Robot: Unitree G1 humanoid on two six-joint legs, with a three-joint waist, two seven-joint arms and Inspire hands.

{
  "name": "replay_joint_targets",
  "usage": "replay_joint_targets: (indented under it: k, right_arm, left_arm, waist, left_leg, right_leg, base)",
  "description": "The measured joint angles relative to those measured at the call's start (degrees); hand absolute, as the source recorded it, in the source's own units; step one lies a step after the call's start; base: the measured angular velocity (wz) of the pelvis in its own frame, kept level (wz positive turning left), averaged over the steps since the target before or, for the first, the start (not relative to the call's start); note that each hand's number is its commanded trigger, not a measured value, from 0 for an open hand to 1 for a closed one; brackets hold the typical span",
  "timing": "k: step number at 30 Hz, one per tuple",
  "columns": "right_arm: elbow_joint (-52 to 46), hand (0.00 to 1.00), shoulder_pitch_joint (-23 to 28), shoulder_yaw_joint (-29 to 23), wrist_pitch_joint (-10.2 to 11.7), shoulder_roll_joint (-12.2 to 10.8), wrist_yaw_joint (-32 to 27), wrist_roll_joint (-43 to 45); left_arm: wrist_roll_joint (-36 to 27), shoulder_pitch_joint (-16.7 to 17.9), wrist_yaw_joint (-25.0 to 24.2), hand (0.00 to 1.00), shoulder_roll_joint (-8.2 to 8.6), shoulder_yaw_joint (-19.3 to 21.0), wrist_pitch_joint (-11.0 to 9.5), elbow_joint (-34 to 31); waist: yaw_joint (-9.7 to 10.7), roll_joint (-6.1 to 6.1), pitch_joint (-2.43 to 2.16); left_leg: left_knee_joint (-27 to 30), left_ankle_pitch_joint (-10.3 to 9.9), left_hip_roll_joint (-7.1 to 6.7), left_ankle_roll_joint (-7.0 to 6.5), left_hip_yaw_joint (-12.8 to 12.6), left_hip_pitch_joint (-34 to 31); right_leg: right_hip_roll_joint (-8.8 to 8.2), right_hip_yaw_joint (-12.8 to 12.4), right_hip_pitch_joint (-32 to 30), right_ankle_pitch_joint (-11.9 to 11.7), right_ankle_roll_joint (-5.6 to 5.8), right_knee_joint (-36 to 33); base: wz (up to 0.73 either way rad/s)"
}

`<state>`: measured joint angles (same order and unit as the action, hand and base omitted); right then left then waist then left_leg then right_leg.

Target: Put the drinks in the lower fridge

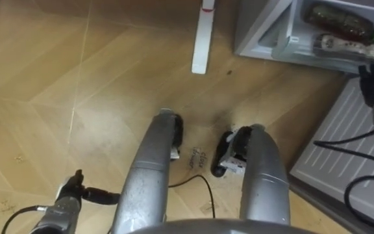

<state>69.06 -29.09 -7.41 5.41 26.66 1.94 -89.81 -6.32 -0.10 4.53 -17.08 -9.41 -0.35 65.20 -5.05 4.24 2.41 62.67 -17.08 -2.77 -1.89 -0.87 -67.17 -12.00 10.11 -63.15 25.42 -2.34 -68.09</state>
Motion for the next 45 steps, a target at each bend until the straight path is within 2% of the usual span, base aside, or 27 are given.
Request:
replay_joint_targets:
  k: [4, 8, 9, 11, 14, 19, 23, 26, 30, 35, 39, 45]
  right_arm:
    - [0.0, 0.0, 0.0, 1.3, 0.2, 0.4, -0.5, -0.2]
    - [-0.6, 0.0, 0.0, 3.0, 1.6, 0.5, -1.8, -0.1]
    - [-0.6, 0.0, 0.0, 3.4, 2.2, 0.5, -2.1, -0.1]
    - [-0.6, 0.0, 0.0, 3.8, 3.3, 0.5, -3.4, -0.2]
    - [-0.6, 0.0, 0.0, 3.9, 4.2, 0.5, -4.8, -1.2]
    - [-1.1, 0.0, 0.0, 4.1, 5.8, 0.5, -6.6, -2.5]
    - [-1.4, 0.0, 0.0, 5.3, 7.3, 0.5, -7.5, -3.4]
    - [-4.8, 0.0, 0.0, 6.2, 7.8, 0.5, -9.4, -4.3]
    - [-10.7, 0.0, 0.0, 6.2, 8.3, 0.4, -12.2, -4.4]
    - [-18.7, 0.0, -0.1, 6.3, 9.5, 0.4, -13.7, -4.5]
    - [-20.7, 0.0, -0.1, 8.1, 9.3, 0.1, -13.7, -4.5]
    - [-21.4, 0.0, -0.1, 8.9, 9.5, 0.1, -14.0, -4.5]
  left_arm:
    - [-1.8, 0.2, -0.2, 0.0, -0.48, -0.5, 0.1, -1.3]
    - [-2.0, 1.6, -0.3, 0.0, -0.57, -0.9, 0.2, -3.3]
    - [-2.1, 2.6, -0.3, 0.0, -0.57, -0.9, 0.0, -4.5]
    - [-2.0, 4.1, -0.3, 0.0, -0.57, -0.9, -0.1, -6.3]
    - [-2.0, 5.5, -0.3, 0.0, -0.64, -1.0, -0.1, -6.9]
    - [-2.1, 7.3, -0.3, 0.0, -1.14, -1.1, -0.2, -8.2]
    - [-2.3, 7.5, -0.2, 0.0, -2.06, -1.4, -0.4, -8.2]
    - [-2.2, 8.8, -0.2, 0.0, -2.84, -1.9, -0.6, -8.4]
    - [-2.1, 10.9, -0.1, 0.0, -2.92, -1.8, -0.9, -8.6]
    - [-2.0, 12.6, 0.3, 0.0, -2.92, -1.6, -1.2, -9.1]
    - [-1.7, 14.6, 0.3, 0.0, -2.92, -1.6, -1.1, -12.0]
    - [-1.6, 16.2, 0.1, 0.0, -2.92, -1.6, -1.3, -14.7]
  waist:
    - [-0.2, 0.0, 0.0]
    - [-1.0, 0.16, 0.09]
    - [-1.3, 0.23, 0.14]
    - [-1.5, 0.29, 0.17]
    - [-1.8, 0.56, 0.29]
    - [-2.4, 0.82, 0.34]
    - [-3.4, 1.22, 0.5]
    - [-3.8, 1.22, 0.5]
    - [-3.8, 1.17, 0.48]
    - [-4.1, 1.08, 0.42]
    - [-3.7, 0.91, 0.33]
    - [-3.6, 0.76, 0.24]
  left_leg:
    - [0.1, -0.1, -0.22, -0.06, 0.1, -0.2]
    - [0.0, -0.1, -0.19, 0.03, 0.0, -0.2]
    - [-0.1, -0.1, -0.2, 0.03, 0.1, -0.2]
    - [-0.7, 0.1, -1.08, -0.09, 0.4, -0.2]
    - [-1.2, 0.4, -2.05, 0.3, 1.2, -0.3]
    - [-1.8, 0.9, -2.16, 1.11, 1.7, -0.9]
    - [-2.4, 1.4, -2.07, 1.94, 1.9, -0.7]
    - [-2.5, 1.5, -1.98, 2.22, 2.5, -0.6]
    - [-2.6, 1.7, -1.81, 2.46, 2.6, -0.2]
    - [-2.9, 1.7, -1.23, 3.64, 3.2, 0.0]
    - [-2.9, 1.4, -0.74, 4.39, 3.2, -0.1]
    - [-3.0, 1.7, -0.45, 4.84, 3.2, 0.0]
  right_leg:
    - [0.05, 0.1, -0.1, 0.0, 0.06, 0.0]
    - [0.1, -0.2, -0.4, 0.0, 0.08, 0.0]
    - [-0.11, -0.2, -0.4, 0.0, 0.08, 0.0]
    - [-1.11, 0.1, -0.4, 0.1, 0.08, -0.2]
    - [-2.0, 0.4, -0.4, 0.1, 0.04, -0.2]
    - [-2.92, 1.5, -0.6, 0.3, -0.2, -0.2]
    - [-2.97, 1.9, -0.6, 0.3, -0.33, -0.1]
    - [-2.86, 2.5, -0.6, 0.5, -0.86, -0.1]
    - [-2.87, 3.2, -0.2, 0.8, -1.83, -0.1]
    - [-2.9, 4.5, 0.2, 1.5, -3.01, -0.3]
    - [-2.9, 5.0, 0.1, 1.8, -4.22, -0.4]
    - [-2.91, 5.2, 0.1, 2.2, -4.95, -0.7]
  base:
    - [0.0]
    - [-0.04]
    - [0.0]
    - [0.17]
    - [0.17]
    - [0.11]
    - [0.05]
    - [-0.05]
    - [-0.06]
    - [0.08]
    - [-0.07]
    - [0.0]
